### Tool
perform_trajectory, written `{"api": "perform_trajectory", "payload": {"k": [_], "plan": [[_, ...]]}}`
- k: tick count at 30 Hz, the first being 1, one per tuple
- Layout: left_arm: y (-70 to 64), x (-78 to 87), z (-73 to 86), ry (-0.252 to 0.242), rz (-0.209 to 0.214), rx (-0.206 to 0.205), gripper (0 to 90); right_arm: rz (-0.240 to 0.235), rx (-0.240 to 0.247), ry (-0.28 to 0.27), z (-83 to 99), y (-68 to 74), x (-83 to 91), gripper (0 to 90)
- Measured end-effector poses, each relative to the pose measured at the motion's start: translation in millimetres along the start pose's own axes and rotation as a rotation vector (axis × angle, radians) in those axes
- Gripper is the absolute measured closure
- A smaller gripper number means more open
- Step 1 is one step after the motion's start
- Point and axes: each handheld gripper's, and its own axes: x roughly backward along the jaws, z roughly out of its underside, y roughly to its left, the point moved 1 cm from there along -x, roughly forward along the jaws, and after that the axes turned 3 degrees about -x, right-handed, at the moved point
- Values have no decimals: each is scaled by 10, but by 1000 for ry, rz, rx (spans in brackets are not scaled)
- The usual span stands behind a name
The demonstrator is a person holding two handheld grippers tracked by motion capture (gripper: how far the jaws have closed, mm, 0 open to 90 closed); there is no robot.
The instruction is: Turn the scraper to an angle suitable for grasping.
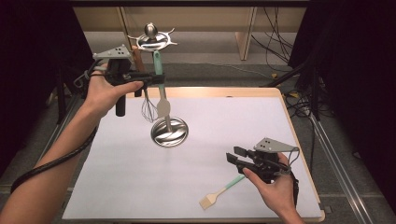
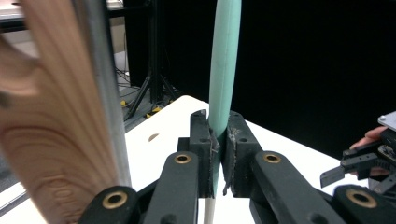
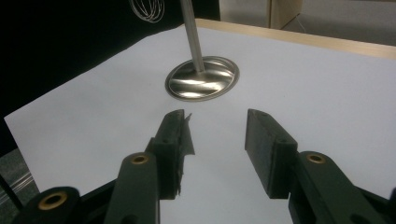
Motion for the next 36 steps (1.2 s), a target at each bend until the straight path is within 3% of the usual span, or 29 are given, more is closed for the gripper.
{"api": "perform_trajectory", "payload": {"k": [2,4,6,7,9,10,11,12,15,16,18,19,20,21,22,23,24,26,30,31,32,33,36], "plan": [[9,-5,3,-5,-6,4,824,-20,5,11,1,-13,5,585],[15,-7,9,-9,-12,8,821,-5,56,-4,3,-47,-8,585],[14,-8,14,-14,-17,11,818,12,50,-14,8,-44,-11,585],[15,-8,16,-17,-21,10,816,6,14,3,10,-23,0,585],[16,-10,22,-20,-30,11,812,4,-7,5,15,-19,1,585],[43,-9,20,-23,-34,-23,810,6,-29,14,19,0,7,585],[19,-9,28,-24,-42,5,808,7,-12,10,21,-11,0,584],[16,-8,29,-23,-50,-1,805,9,6,6,25,-22,-6,583],[10,-2,40,-29,-61,-12,791,11,-26,18,30,-6,-1,577],[2,4,46,-32,-68,-20,768,4,19,5,26,-42,-13,574],[-20,26,66,-39,-89,-41,686,10,3,11,35,-43,-6,570],[-11,47,68,-43,-101,-85,640,20,-37,21,41,-18,10,569],[5,72,65,-51,-106,-136,609,19,-30,15,38,-30,9,568],[-67,85,91,-67,-113,-67,570,23,-26,11,35,-45,12,567],[-86,109,98,-73,-128,-79,537,35,36,-10,31,-99,4,566],[-103,128,107,-83,-134,-80,525,11,2,12,28,-94,12,565],[-113,144,113,-94,-132,-79,523,37,4,3,23,-100,19,565],[-149,169,127,-109,-135,-65,541,42,10,0,23,-110,20,565],[-219,240,108,-127,-148,-84,636,43,14,-8,9,-123,31,565],[-231,260,97,-133,-152,-90,669,39,-48,7,7,-83,42,565],[-245,280,86,-137,-160,-94,706,38,-51,6,1,-86,47,565],[-256,300,75,-140,-172,-102,742,41,0,-10,-13,-127,46,565],[-274,348,46,-162,-209,-121,794,32,-3,-1,-16,-144,51,565]]}}
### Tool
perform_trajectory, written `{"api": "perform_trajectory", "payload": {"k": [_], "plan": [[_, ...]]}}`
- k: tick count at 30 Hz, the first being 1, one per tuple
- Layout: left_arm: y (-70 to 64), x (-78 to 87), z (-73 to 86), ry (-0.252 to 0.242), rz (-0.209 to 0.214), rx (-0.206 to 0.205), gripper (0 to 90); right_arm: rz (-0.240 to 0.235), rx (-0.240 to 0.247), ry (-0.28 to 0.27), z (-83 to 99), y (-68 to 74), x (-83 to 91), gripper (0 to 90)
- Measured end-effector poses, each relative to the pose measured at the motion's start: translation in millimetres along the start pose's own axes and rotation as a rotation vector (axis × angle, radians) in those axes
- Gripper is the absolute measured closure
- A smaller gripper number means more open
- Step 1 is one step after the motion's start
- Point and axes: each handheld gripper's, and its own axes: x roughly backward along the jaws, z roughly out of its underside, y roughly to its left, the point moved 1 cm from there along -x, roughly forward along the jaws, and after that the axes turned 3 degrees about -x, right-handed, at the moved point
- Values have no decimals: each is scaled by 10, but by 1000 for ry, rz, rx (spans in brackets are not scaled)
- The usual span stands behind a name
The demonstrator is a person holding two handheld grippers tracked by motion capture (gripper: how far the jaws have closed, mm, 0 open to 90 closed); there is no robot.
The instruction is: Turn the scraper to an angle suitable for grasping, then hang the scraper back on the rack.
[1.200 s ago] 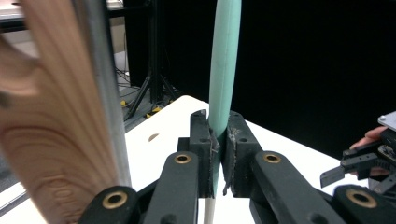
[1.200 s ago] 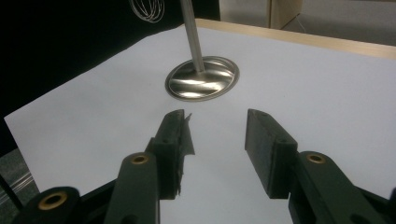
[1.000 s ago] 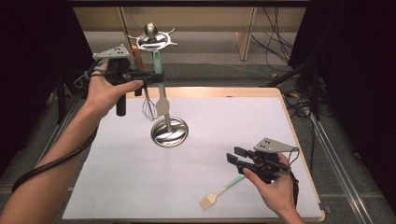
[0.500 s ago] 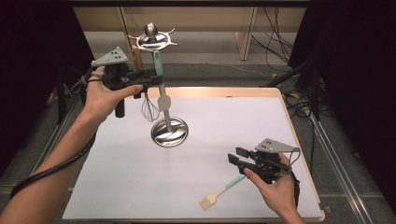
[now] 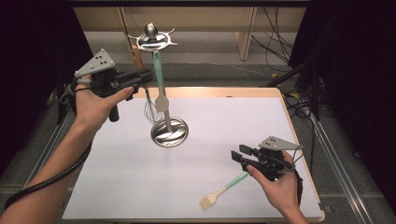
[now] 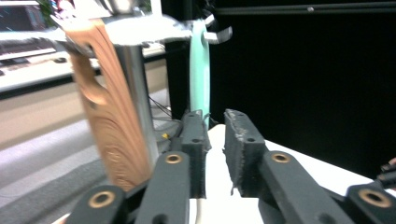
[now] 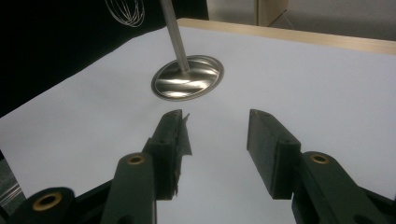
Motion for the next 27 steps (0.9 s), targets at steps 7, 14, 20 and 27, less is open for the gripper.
{"api": "perform_trajectory", "payload": {"k": [7,14,20,27], "plan": [[-11,13,-18,-24,-31,18,887,13,-55,13,29,30,-12,565],[-12,-22,-98,-81,-65,31,891,1,-9,3,14,-15,5,565],[-4,-43,-179,-147,-117,32,891,7,-12,-1,25,13,-2,565],[44,-61,-183,-164,-154,33,892,-1,-50,13,56,30,8,565]]}}
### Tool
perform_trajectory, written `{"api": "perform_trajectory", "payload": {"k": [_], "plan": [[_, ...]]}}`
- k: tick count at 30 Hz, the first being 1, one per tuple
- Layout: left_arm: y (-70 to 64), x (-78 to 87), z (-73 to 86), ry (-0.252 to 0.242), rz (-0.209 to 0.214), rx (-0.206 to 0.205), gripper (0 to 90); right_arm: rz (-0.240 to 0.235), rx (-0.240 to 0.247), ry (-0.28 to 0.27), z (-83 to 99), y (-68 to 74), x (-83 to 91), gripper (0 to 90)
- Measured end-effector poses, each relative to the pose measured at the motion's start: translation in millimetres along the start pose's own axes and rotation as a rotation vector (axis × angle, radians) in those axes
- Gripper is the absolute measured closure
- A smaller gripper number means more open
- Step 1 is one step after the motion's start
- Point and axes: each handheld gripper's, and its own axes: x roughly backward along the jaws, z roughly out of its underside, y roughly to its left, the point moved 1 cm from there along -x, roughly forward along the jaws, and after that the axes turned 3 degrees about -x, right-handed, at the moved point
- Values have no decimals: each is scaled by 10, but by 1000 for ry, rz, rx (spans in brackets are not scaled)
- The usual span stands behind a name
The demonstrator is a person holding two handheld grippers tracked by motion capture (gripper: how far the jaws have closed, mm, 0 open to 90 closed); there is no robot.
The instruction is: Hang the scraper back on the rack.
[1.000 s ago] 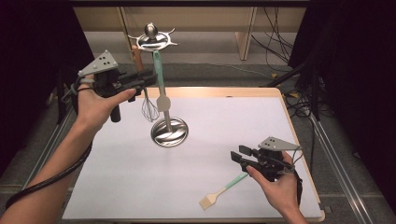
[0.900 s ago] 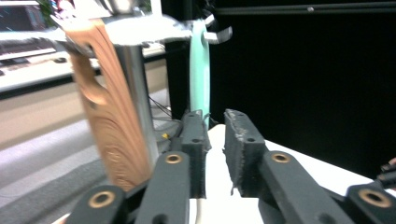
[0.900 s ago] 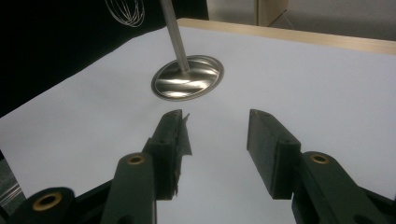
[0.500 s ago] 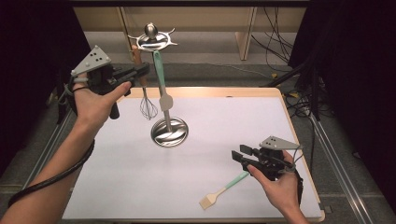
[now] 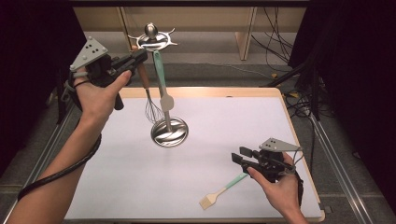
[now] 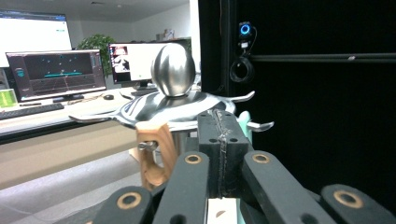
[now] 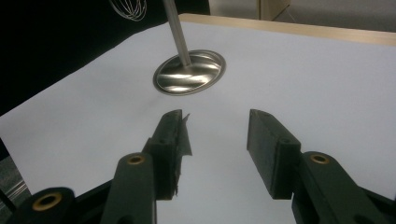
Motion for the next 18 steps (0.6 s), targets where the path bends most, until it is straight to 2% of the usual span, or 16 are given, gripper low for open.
{"api": "perform_trajectory", "payload": {"k": [5,7,10,11,12,13,14,15,17,18], "plan": [[88,-5,9,3,-13,13,893,2,-10,0,-5,0,6,564],[107,-2,4,6,-28,0,893,6,6,-1,4,-13,-7,565],[175,-8,2,7,-50,6,893,2,-7,5,2,-1,-4,565],[199,-15,1,6,-57,11,894,-4,31,-5,-5,-30,-17,565],[225,-21,-1,9,-63,13,894,9,51,-14,-10,-40,-17,565],[246,-27,-4,10,-71,14,894,-5,30,-6,-10,-26,-22,565],[268,-35,-7,12,-74,12,894,9,62,-17,-11,-45,-29,565],[287,-43,-10,13,-80,12,894,0,40,-6,-11,-30,-28,564],[328,-71,-9,20,-87,12,893,6,43,-1,-9,-31,-31,565],[350,-87,-7,21,-90,18,893,1,13,5,-3,-8,-32,565]]}}
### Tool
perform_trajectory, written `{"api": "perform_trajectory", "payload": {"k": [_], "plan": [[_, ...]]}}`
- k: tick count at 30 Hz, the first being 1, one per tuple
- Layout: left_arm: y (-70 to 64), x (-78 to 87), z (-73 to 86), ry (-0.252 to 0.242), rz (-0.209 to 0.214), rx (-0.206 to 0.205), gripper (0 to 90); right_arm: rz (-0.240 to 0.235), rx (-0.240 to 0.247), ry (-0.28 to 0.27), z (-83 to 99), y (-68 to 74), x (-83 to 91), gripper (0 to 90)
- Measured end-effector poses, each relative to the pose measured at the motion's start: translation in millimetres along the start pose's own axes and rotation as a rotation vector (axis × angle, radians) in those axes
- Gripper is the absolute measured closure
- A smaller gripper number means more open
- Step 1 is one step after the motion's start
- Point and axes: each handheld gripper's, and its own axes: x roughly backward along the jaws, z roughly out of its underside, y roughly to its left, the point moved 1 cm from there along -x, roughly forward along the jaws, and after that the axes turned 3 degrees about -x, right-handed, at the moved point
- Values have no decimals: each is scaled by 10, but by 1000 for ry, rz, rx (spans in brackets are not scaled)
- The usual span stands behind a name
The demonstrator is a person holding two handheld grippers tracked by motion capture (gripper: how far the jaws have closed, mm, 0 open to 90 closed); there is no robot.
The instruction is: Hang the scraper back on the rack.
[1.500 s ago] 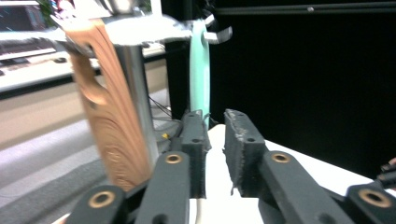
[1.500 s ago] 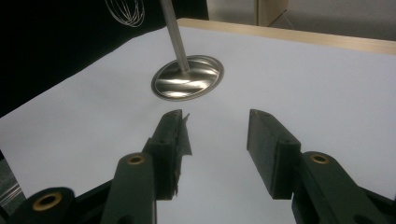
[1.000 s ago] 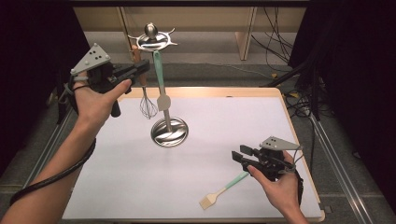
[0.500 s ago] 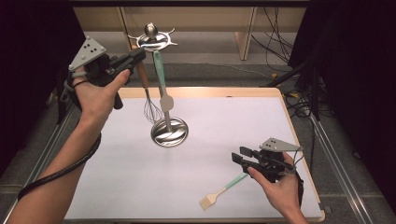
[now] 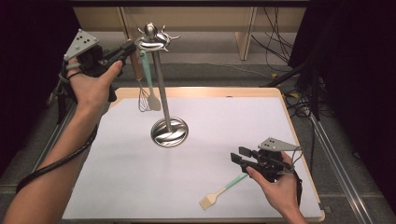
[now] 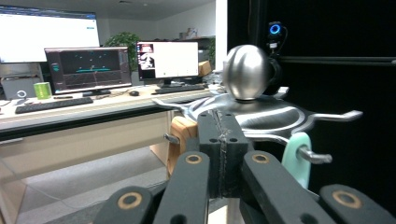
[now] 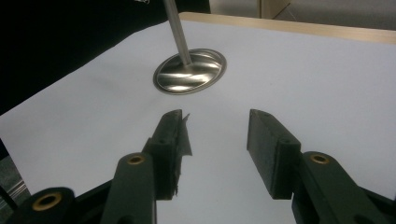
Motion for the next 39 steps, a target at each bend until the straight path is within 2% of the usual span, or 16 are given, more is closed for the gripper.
{"api": "perform_trajectory", "payload": {"k": [2,4,5,7,10,12,19,22,26,27,30,32,34,35,36,39], "plan": [[31,-32,-5,8,-8,-10,893,-2,-19,3,-4,19,2,565],[50,-57,-14,13,-15,-19,892,2,44,-17,-21,-19,-1,565],[54,-70,-19,15,-19,-27,892,2,38,-15,-27,-12,5,565],[68,-92,-27,21,-17,-38,892,-4,-16,-2,-26,27,10,565],[89,-126,-30,26,-21,-43,893,-4,-12,-2,-24,22,7,565],[95,-144,-30,31,-23,-46,893,1,37,-13,-29,-13,3,566],[97,-142,-30,19,-34,-50,892,4,37,-14,-36,-14,17,565],[106,-75,-24,-2,-50,-48,864,12,59,-25,-37,-27,15,565],[118,80,3,-19,-79,-38,737,24,38,-16,-44,-24,46,565],[116,121,11,-25,-75,-45,715,23,-8,-8,-35,6,53,565],[87,268,55,-35,-75,-36,661,41,-12,-1,-36,-10,57,578],[52,356,110,-36,-68,-42,622,56,-6,9,-37,-16,62,608],[2,432,186,-38,-53,-38,597,52,-16,75,-51,-25,96,657],[-27,461,236,-34,-47,-41,588,64,-31,46,-40,-19,70,688],[-60,489,287,-29,-41,-41,579,66,-36,81,-44,-27,86,715],[-142,552,452,-19,-26,-38,554,81,-39,90,-34,-72,62,781]]}}
